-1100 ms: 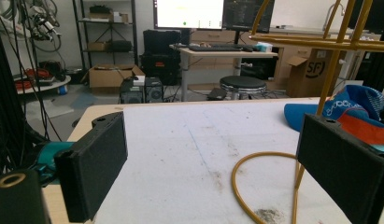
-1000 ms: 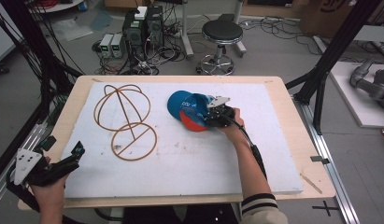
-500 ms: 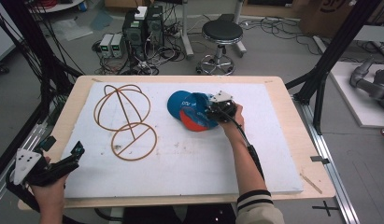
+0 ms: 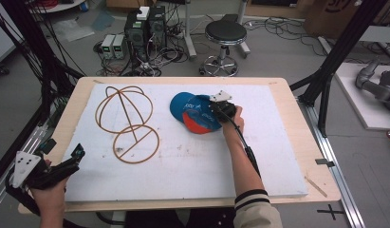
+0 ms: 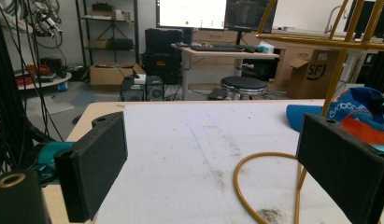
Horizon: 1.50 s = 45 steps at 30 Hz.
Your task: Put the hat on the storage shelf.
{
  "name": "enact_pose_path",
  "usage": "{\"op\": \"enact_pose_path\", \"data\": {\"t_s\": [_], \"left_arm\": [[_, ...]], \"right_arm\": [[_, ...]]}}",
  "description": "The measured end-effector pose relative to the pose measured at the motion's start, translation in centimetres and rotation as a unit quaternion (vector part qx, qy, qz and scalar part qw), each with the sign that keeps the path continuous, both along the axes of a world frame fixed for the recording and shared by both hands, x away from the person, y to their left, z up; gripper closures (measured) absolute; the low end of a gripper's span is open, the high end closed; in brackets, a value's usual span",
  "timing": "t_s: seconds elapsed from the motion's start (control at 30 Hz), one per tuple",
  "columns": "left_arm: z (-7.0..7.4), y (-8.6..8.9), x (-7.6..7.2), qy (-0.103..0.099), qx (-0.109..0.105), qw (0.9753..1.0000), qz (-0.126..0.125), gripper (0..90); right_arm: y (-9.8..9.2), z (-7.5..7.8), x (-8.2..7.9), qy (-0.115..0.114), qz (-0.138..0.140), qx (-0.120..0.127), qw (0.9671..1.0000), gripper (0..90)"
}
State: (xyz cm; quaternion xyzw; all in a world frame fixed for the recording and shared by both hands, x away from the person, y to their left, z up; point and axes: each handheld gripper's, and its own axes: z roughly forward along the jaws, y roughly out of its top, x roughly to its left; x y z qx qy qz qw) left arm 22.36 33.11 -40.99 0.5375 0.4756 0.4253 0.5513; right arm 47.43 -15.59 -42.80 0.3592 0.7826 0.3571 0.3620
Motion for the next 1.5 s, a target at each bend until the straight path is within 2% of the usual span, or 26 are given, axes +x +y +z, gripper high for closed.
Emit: {"op": "enact_pose_path", "data": {"t_s": [0.1,0.13,0.23,0.43,0.63,0.93,0.97,1.0,1.1,1.23,1.37,1.47,1.5], "left_arm": [[0.0,-0.1,0.0,-0.001,0.001,1.0000,-0.001,9.4],[0.0,-0.1,0.0,0.000,0.002,1.0000,-0.001,9.4],[0.0,-0.1,0.0,0.000,0.002,1.0000,-0.001,9.4],[0.0,-0.1,0.0,0.002,0.004,1.0000,0.000,9.4],[0.0,-0.2,0.0,0.003,0.002,1.0000,0.001,9.4],[0.0,-0.2,0.1,0.003,0.000,1.0000,0.000,9.4],[0.0,-0.2,0.1,0.003,0.000,1.0000,0.000,9.4],[0.0,-0.2,0.1,0.004,0.001,1.0000,0.000,9.5],[-0.1,-0.2,0.1,0.005,0.000,1.0000,0.002,9.5],[-0.1,-0.2,0.1,0.006,0.002,1.0000,0.001,9.5],[-0.1,-0.2,0.1,0.004,0.000,1.0000,0.002,9.5],[-0.1,-0.2,0.1,0.005,-0.001,1.0000,0.001,9.5],[-0.1,-0.2,0.1,0.004,-0.002,1.0000,0.001,9.5]], "right_arm": [[-0.3,0.3,-0.1,0.007,0.000,0.019,0.9998,88.6],[-0.4,0.4,-0.1,0.001,0.004,0.021,0.9998,88.7],[-0.6,0.8,-0.3,0.003,0.008,0.046,0.9989,88.7],[-1.1,1.8,-0.6,-0.006,0.036,0.106,0.9937,88.7],[-1.6,3.3,-1.2,-0.021,0.055,0.172,0.9833,88.5],[-2.8,5.4,-1.9,-0.050,0.064,0.236,0.9683,88.4],[-2.8,5.4,-1.9,-0.050,0.064,0.236,0.9683,88.4],[-3.2,5.8,-2.2,-0.055,0.064,0.249,0.9649,88.4],[-3.6,6.5,-2.5,-0.066,0.068,0.269,0.9585,88.4],[-3.9,7.6,-2.8,-0.081,0.074,0.276,0.9550,88.4],[-3.8,9.5,-3.3,-0.101,0.084,0.290,0.9480,88.4],[-3.5,11.0,-3.8,-0.117,0.095,0.292,0.9443,88.4],[-3.4,11.4,-3.9,-0.123,0.099,0.297,0.9418,88.4]]}}
